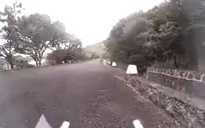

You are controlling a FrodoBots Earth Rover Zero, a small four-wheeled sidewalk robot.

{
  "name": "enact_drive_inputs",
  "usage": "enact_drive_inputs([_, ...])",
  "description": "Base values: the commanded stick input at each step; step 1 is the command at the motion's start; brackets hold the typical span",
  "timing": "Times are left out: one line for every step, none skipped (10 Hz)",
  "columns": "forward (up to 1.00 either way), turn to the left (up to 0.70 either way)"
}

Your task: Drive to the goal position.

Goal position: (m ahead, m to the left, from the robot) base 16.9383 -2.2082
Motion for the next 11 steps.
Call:
enact_drive_inputs([0.5, 0.0])
enact_drive_inputs([0.5, 0.0])
enact_drive_inputs([0.5, 0.0])
enact_drive_inputs([0.5, 0.0])
enact_drive_inputs([0.5, 0.0])
enact_drive_inputs([0.5, 0.0])
enact_drive_inputs([0.5, 0.0])
enact_drive_inputs([0.5, 0.0])
enact_drive_inputs([0.5, 0.0])
enact_drive_inputs([0.5, 0.0])
enact_drive_inputs([0.5, 0.0])
